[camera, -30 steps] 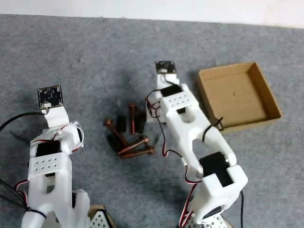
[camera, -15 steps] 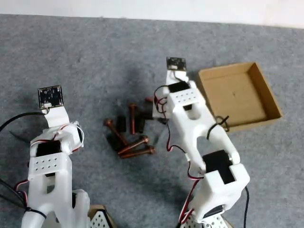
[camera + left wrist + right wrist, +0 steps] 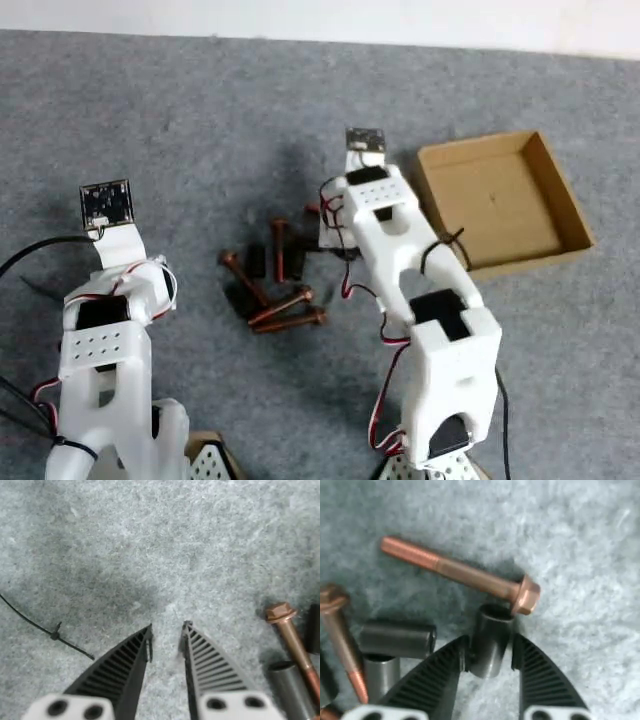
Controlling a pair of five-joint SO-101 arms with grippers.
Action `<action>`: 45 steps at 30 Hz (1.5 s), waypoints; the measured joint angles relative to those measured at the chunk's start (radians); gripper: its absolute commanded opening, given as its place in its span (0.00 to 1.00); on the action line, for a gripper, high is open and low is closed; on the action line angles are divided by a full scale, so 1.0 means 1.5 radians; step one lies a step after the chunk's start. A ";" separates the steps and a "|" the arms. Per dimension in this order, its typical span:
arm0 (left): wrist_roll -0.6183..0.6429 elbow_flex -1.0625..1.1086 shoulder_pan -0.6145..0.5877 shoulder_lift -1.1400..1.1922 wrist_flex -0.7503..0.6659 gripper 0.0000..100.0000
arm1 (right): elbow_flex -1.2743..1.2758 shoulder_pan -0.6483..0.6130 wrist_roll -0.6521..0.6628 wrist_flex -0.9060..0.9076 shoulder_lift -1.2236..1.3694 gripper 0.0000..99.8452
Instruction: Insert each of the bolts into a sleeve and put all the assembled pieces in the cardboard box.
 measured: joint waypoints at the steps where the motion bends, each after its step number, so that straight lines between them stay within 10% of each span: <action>1: 0.000 0.000 0.000 0.000 0.000 0.11 | -0.006 0.000 -0.001 0.000 0.004 0.14; 31: 0.000 0.000 0.000 0.000 0.000 0.11 | -0.033 0.051 0.095 0.016 0.043 0.00; 45: 0.000 0.003 0.006 0.000 -0.018 0.11 | 0.283 0.052 0.099 -0.119 -0.330 0.00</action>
